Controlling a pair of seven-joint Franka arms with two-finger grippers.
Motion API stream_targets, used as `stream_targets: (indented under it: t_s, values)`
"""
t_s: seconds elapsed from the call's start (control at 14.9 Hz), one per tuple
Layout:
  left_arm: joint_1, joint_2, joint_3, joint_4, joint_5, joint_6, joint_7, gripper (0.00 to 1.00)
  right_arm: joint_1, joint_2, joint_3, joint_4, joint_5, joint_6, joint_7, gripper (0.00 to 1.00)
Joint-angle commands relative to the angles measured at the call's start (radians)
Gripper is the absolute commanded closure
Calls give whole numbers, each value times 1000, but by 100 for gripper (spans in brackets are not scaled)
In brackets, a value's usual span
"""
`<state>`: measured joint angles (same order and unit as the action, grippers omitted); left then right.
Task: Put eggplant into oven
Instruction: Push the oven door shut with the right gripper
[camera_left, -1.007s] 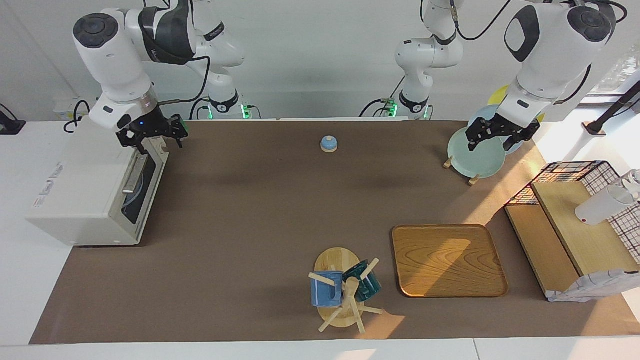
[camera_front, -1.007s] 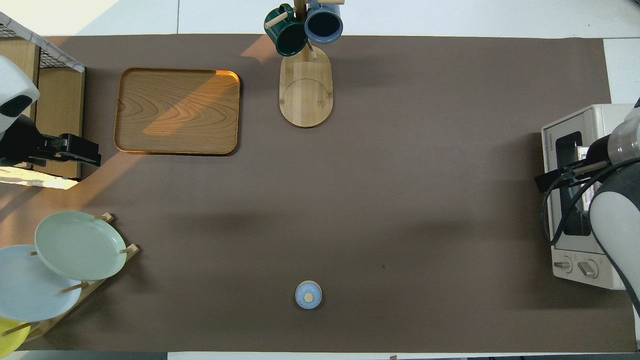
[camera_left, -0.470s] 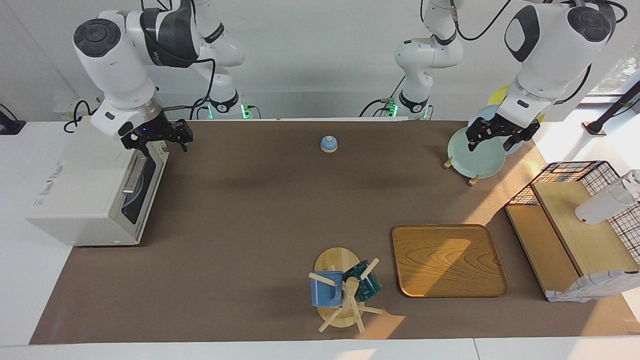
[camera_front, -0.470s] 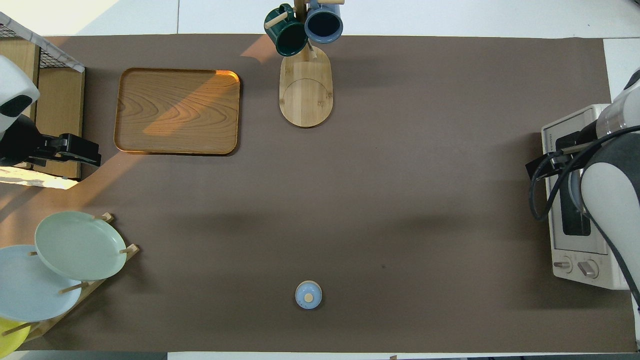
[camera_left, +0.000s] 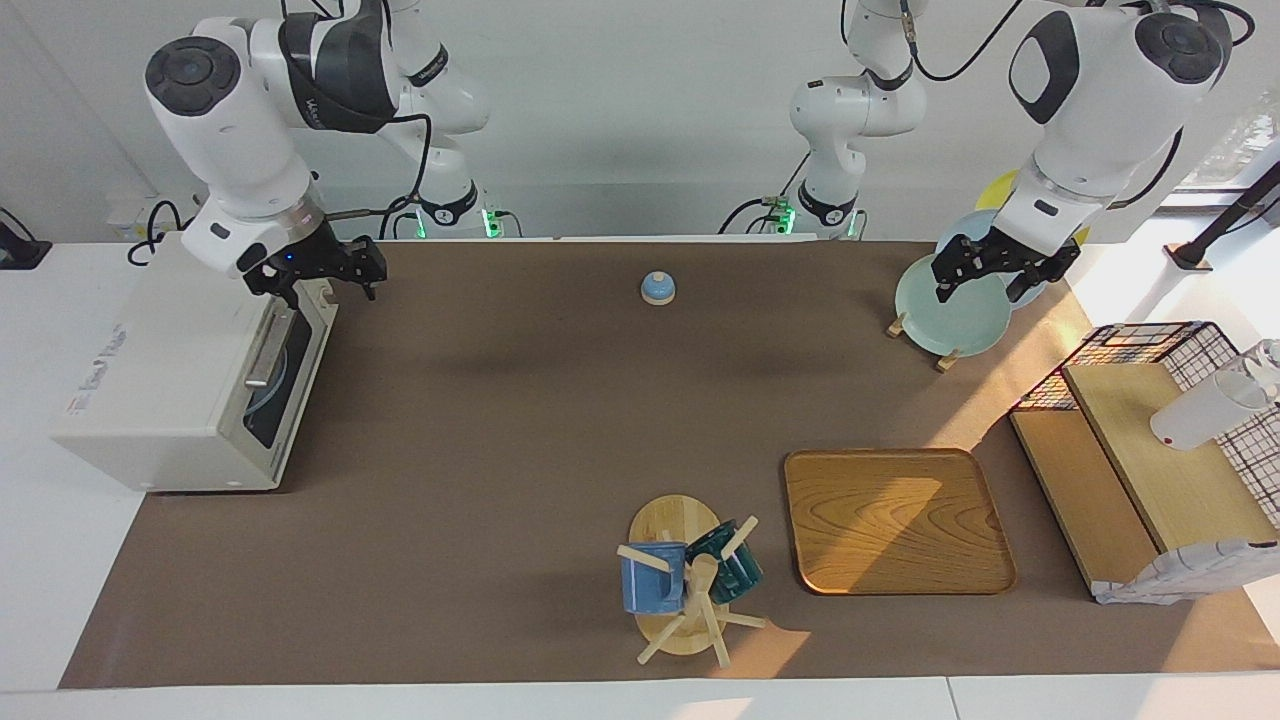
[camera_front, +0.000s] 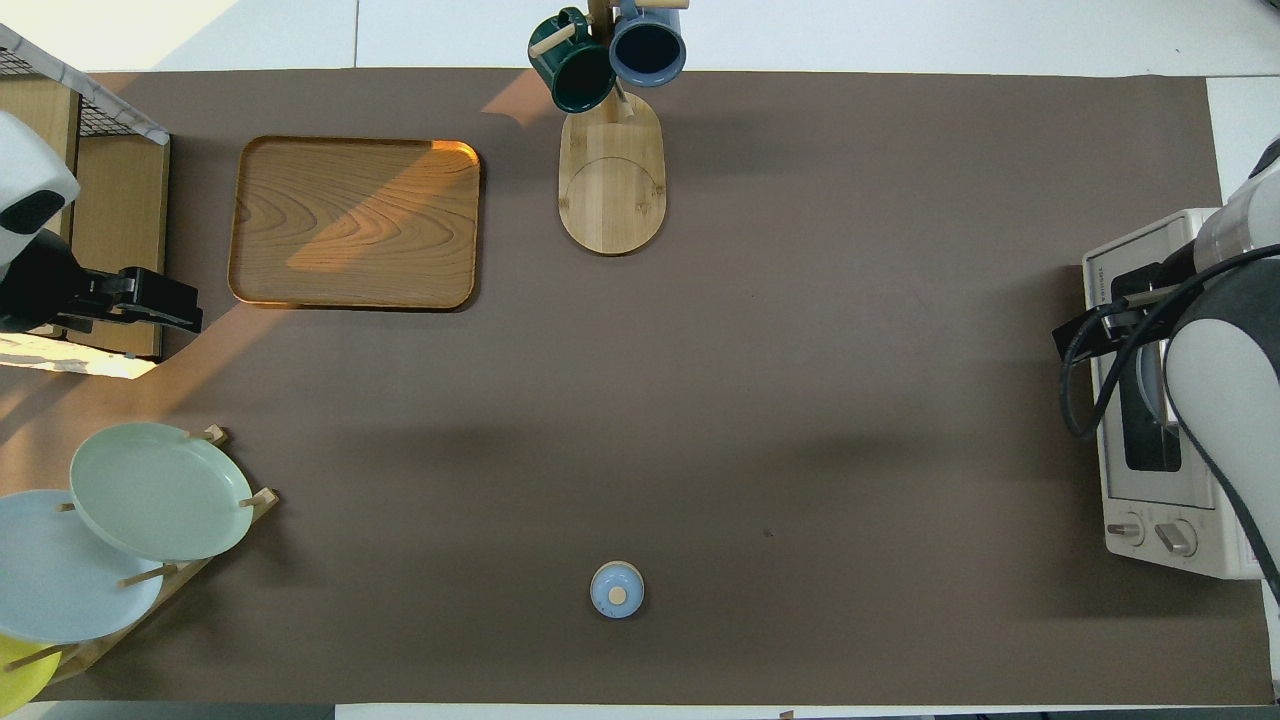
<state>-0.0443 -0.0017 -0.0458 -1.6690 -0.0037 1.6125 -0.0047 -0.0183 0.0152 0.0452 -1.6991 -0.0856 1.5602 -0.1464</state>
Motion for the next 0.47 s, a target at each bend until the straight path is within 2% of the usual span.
stream_targets:
  t_s: [0.0, 0.4]
  values:
    - [9, -23, -6, -18, 19, 0, 3, 0, -2, -9, -1, 12, 26, -23, 11, 0]
    - [9, -23, -6, -18, 19, 0, 3, 0, -2, -3, -8, 25, 29, -3, 16, 0]
